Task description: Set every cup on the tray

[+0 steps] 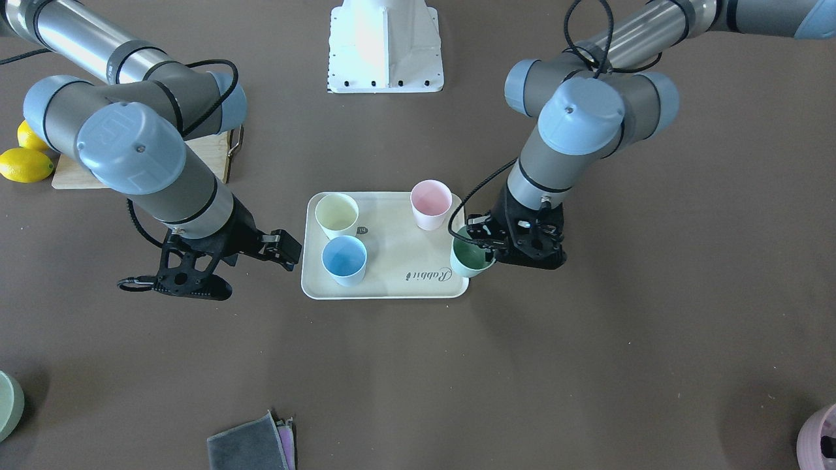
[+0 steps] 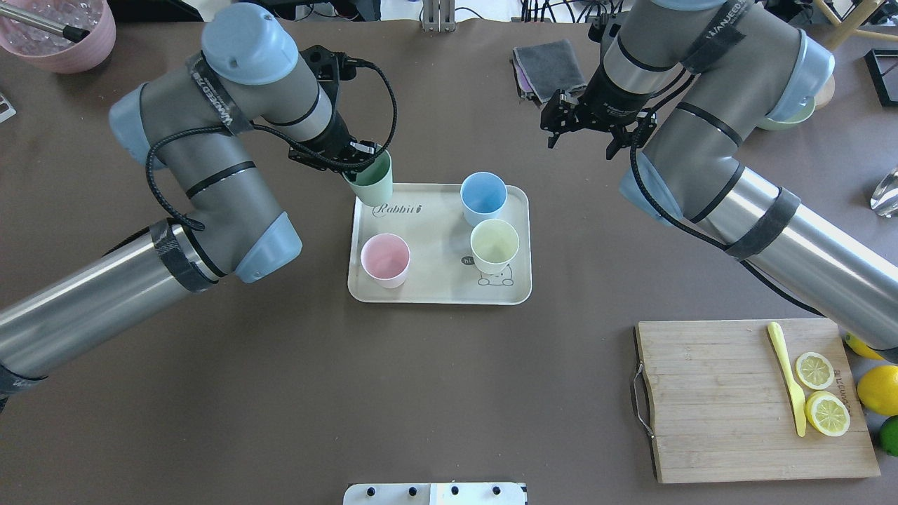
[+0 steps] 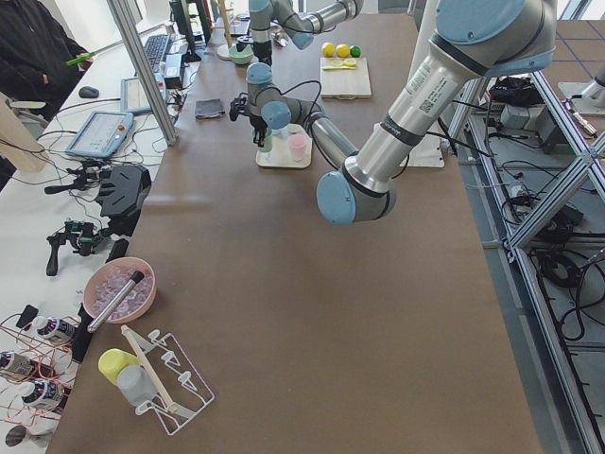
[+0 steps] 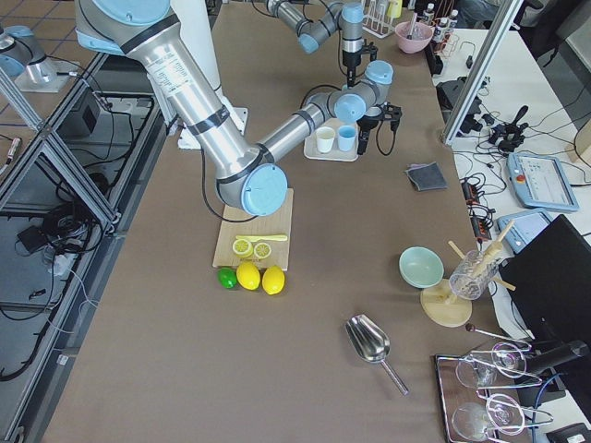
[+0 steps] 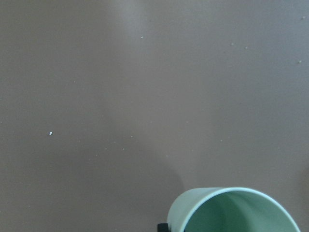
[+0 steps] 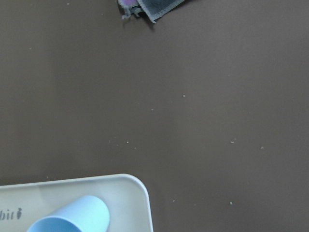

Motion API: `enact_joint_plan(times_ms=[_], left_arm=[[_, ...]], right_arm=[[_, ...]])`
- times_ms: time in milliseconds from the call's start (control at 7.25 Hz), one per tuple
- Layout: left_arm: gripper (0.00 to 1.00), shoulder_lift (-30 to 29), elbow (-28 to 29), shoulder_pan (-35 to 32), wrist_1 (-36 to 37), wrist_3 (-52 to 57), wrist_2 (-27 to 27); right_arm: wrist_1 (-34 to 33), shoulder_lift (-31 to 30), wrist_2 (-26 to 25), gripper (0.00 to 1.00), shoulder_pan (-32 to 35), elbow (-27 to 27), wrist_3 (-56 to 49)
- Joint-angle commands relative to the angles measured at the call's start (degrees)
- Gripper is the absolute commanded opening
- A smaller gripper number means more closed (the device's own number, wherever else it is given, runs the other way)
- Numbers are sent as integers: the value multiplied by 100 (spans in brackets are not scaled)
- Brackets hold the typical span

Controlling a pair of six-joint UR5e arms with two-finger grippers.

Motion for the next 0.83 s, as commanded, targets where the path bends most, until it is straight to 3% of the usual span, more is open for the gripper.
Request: enact_joint_plan(times_ms=[0, 414, 552, 690], left_arm=[[0, -172, 565, 174, -519, -121, 207], [0, -137, 647, 314, -619, -122, 207], [9, -119, 630, 358, -602, -104, 207], [10, -67, 577, 376, -602, -104, 207]], right_arm=[[-11, -224, -6, 100, 119, 13, -401], [-2, -295, 2, 100, 145, 4, -472], [-2, -356, 2, 100, 145, 21, -472], [-2, -356, 2, 100, 154, 22, -472]])
